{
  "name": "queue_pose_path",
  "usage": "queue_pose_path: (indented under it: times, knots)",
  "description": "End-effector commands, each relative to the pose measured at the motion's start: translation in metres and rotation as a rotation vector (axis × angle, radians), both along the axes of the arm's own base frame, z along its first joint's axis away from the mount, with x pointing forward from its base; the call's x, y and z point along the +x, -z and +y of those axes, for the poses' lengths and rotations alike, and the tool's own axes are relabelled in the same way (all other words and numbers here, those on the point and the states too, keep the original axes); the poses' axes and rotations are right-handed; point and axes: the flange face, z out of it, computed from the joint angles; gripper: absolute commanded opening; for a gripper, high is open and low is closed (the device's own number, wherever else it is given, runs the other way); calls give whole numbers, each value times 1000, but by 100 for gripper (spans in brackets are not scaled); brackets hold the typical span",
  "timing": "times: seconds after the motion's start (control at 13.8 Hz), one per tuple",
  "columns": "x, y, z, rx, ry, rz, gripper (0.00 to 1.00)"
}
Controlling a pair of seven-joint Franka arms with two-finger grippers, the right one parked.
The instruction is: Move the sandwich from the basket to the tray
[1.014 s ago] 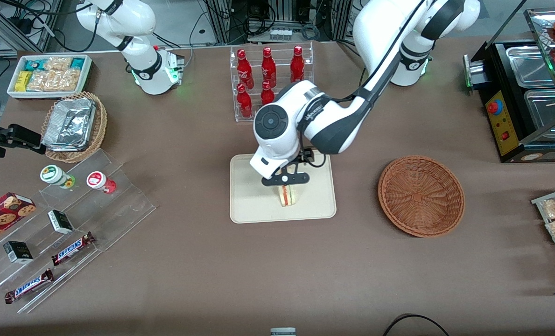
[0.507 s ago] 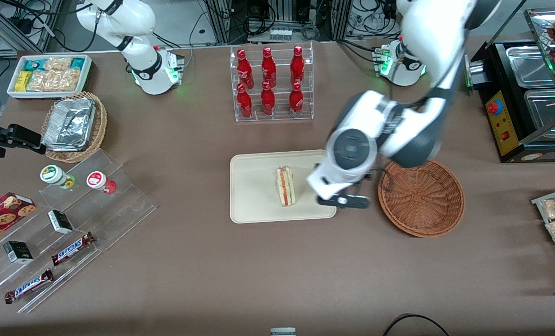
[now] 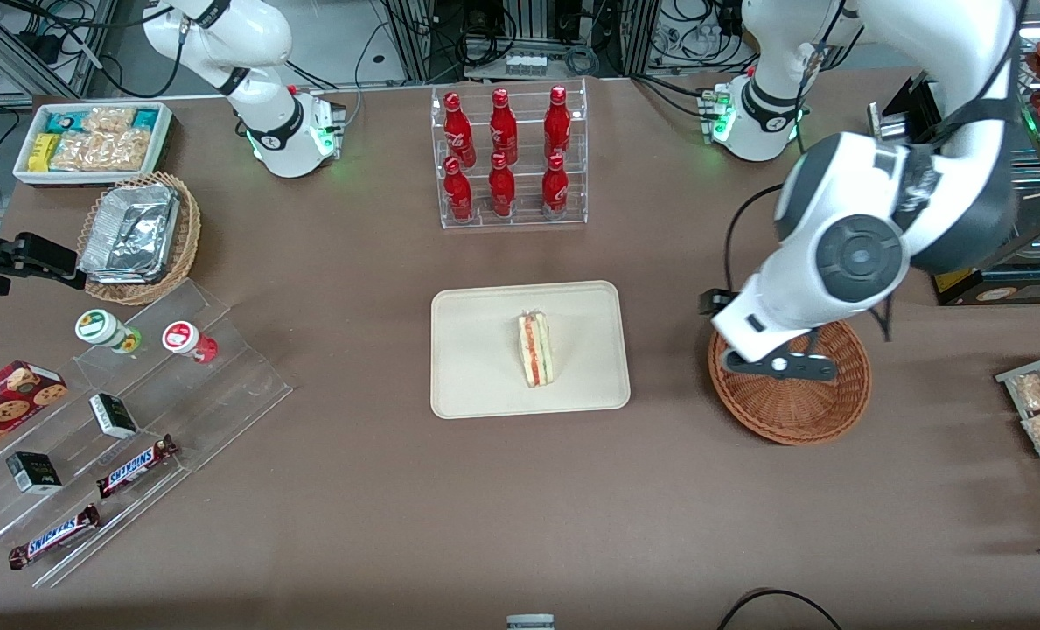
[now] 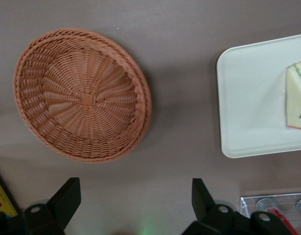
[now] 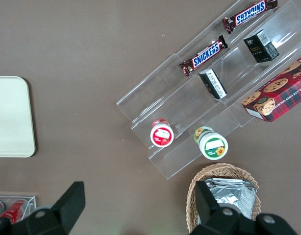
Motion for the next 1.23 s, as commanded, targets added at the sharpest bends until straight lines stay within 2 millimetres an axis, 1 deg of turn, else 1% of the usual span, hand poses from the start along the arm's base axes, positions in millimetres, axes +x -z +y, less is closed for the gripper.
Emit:
queue_pose_path:
  times: [0.0, 0.22, 0.29, 0.36, 0.43, 0.51, 0.65, 0.8, 0.87, 1.01, 1.16]
  knots:
    - [-15, -18, 34, -13, 7, 17, 100]
    - [-34, -44, 67, -55, 18, 24, 100]
    - [-37, -50, 78, -56, 26, 41, 100]
    - [-39, -55, 83, -60, 51, 50, 100]
    - [-40, -61, 98, -60, 42, 51, 100]
    - [-43, -67, 106, -59, 37, 51, 100]
    - [-52, -83, 117, -57, 26, 40, 100]
    - [-56, -93, 130, -55, 0, 39, 100]
    - [-61, -100, 131, -53, -2, 38, 100]
    - [-68, -109, 140, -53, -16, 49, 100]
    - [-71, -117, 144, -49, -25, 61, 100]
